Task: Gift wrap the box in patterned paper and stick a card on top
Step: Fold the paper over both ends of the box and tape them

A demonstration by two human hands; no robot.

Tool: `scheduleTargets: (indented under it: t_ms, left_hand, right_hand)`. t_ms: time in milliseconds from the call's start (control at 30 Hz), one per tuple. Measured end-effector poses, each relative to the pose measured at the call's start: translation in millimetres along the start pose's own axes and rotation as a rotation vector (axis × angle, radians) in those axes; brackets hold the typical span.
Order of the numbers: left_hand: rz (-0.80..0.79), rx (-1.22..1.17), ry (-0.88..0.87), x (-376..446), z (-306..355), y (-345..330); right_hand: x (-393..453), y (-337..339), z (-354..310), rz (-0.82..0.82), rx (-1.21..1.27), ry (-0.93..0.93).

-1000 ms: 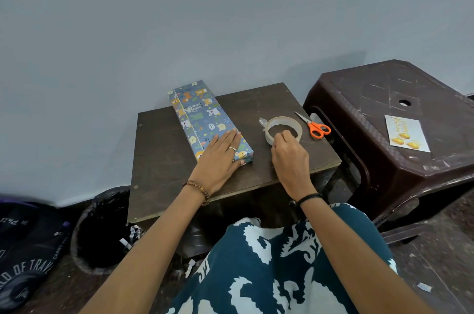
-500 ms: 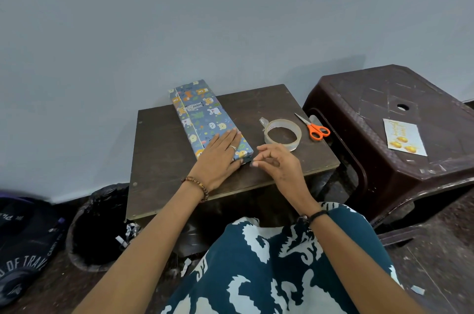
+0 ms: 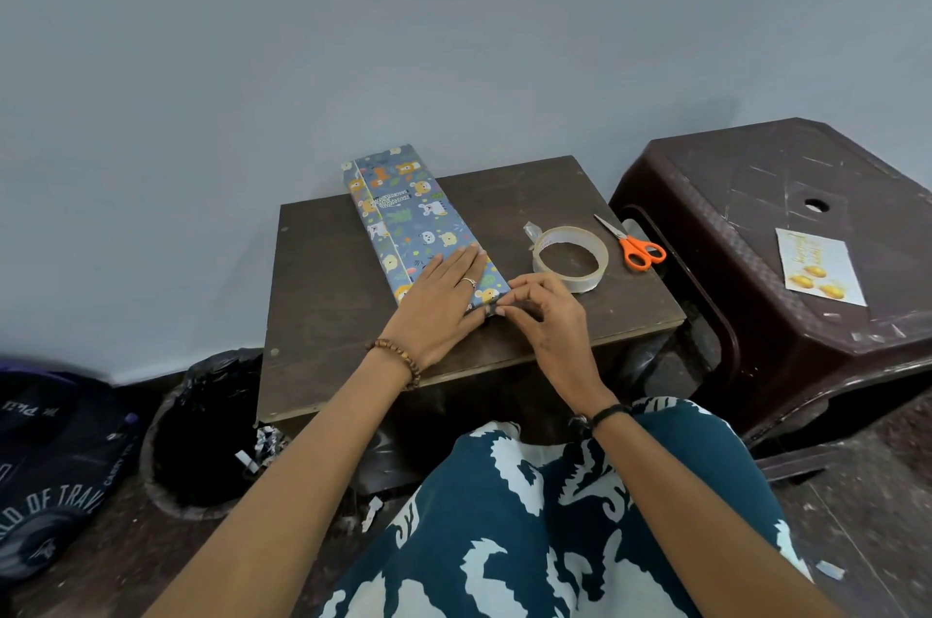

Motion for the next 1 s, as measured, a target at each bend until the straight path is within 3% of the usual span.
scheduleTargets:
  t_ms: [500,867,1000]
  left_hand:
    - [-0.007,-0.015,-0.011,1.4,-1.8,-2.1]
    - [0.001,-0.075,-0.007,0.5,-2.8,0.4]
    - [0.014,-0.083,-0.006,-0.6,-2.4,3.2]
  right_hand:
    - [-2.5,-0.2,-25.7,0.071,-0.362,0.250]
    - [0.2,6.9,-15.1,0.159,-0.147,0.113]
    - [10.9,4.1,-8.4,0.036,-0.063,0.062]
Point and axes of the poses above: each hand's wrist, its own x-axis towards the middle knuckle, its own y-axis out of the back of the hand, z = x × y, the point moved 9 cm from there along x, towards the middle knuckle, and after that the axes turned 13 degrees about y, right-handed, at the moved point
